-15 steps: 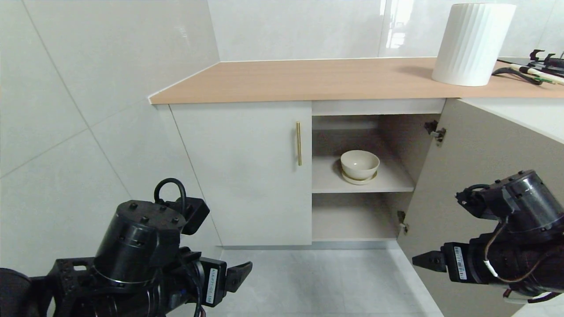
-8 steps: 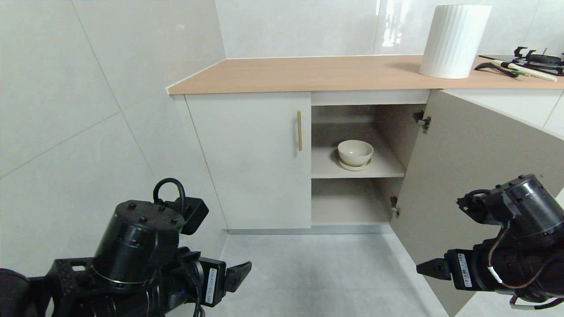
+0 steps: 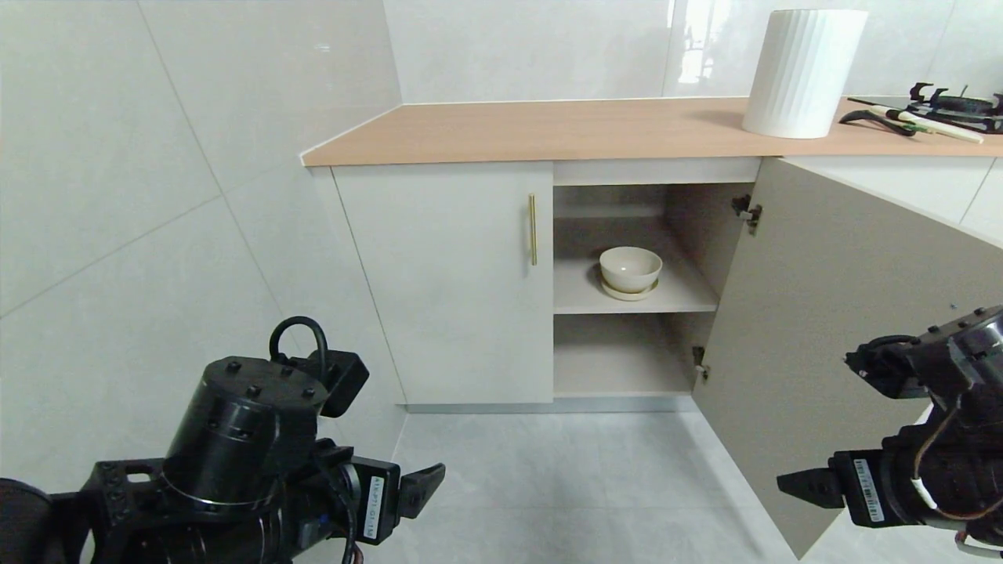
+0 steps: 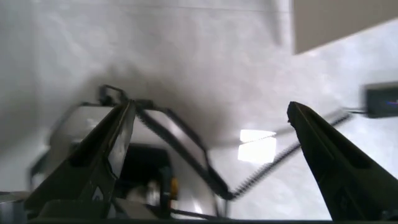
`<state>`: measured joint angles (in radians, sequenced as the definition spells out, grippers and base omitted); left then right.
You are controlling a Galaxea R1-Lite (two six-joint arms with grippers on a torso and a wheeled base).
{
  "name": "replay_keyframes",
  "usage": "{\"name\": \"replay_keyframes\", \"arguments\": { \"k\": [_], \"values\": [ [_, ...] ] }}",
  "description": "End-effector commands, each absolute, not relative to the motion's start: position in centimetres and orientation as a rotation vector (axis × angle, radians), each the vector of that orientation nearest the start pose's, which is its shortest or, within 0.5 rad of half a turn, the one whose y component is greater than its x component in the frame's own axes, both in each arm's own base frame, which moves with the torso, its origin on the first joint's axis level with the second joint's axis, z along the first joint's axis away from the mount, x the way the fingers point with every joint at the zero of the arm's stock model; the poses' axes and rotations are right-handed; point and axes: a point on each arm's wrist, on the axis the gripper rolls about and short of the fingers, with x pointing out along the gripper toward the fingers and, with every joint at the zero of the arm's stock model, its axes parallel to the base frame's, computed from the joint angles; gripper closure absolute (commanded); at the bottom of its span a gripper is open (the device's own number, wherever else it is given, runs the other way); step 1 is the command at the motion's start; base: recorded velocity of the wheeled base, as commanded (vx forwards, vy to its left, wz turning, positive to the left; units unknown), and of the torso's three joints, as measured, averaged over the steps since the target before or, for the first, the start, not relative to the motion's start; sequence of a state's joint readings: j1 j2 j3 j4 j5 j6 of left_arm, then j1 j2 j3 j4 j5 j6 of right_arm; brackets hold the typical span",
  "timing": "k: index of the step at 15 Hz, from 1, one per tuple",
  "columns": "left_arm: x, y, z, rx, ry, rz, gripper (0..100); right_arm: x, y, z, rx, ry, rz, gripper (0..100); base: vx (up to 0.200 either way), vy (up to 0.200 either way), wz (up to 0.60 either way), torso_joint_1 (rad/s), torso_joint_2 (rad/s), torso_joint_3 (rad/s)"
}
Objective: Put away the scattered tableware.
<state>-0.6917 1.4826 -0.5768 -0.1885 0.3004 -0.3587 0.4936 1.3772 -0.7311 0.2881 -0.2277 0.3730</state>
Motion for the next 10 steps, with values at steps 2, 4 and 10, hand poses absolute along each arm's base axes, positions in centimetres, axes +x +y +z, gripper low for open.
{"name": "replay_keyframes", "arguments": {
  "k": [2, 4, 10],
  "values": [
    [17.3, -13.4, 14.0, 0.007, 0.688, -0.241, 0, 16.1, 6.9, 18.1, -0.004, 0.895, 0.034, 0, 0.0, -0.2, 0.0, 0.002, 0.0, 0.002],
    [17.3, -13.4, 14.0, 0.007, 0.688, -0.241, 0, 16.0, 5.9, 18.2, -0.028, 0.944, -0.005, 0, 0.0, -0.2, 0.0, 0.0, 0.0, 0.002],
    [17.2, -13.4, 14.1, 0.005, 0.684, -0.242, 0, 17.7, 3.8, 17.8, -0.013, 0.981, -0.115, 0, 0.0, -0.2, 0.0, 0.003, 0.0, 0.002]
  ]
}}
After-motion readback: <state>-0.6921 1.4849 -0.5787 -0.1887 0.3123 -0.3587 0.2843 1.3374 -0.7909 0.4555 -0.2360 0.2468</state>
